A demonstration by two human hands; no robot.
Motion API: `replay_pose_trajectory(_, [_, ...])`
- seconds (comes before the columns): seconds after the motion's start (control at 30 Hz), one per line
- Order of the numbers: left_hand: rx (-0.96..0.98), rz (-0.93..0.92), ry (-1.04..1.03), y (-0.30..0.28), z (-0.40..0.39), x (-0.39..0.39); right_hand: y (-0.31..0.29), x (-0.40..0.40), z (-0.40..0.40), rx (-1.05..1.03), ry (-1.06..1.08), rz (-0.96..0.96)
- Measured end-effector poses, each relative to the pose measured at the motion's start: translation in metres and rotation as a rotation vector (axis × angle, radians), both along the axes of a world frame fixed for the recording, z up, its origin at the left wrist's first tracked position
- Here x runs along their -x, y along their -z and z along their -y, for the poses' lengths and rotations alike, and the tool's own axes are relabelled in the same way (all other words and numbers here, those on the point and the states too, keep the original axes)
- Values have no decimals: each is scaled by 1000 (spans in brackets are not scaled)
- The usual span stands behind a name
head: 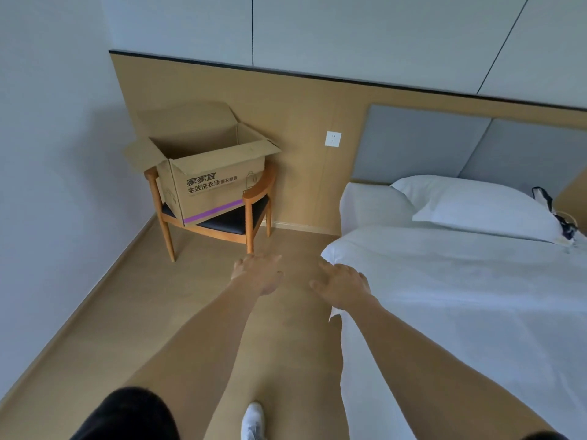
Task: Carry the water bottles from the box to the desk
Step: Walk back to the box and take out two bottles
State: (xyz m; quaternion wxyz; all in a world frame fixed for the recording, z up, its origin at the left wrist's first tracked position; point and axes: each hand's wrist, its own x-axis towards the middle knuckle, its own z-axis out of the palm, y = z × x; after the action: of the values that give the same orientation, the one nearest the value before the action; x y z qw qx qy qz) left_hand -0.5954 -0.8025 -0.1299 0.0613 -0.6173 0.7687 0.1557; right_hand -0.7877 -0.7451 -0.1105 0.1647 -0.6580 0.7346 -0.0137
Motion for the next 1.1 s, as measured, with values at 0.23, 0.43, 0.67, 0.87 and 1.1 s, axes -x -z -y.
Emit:
replay_pose_trajectory(0.23, [12, -71, 61, -18, 161, 18, -20, 11, 145, -5, 32, -64])
replay_pose_trajectory(0.43, [56, -87, 131, -20, 258, 32, -24, 21, 236, -4, 68, -47])
replay_pose_trajectory(0.67, [54, -100, 125, -11, 353, 36, -13, 22, 343, -21, 38, -39])
replay_pose_trajectory(0.87, [136, -95, 29, -11, 440, 25, 1, 13, 462, -16, -95, -31])
replay_pose_trajectory(1.1, [180, -73, -169, -28, 547, 28, -3, 6, 599, 59, -241, 31])
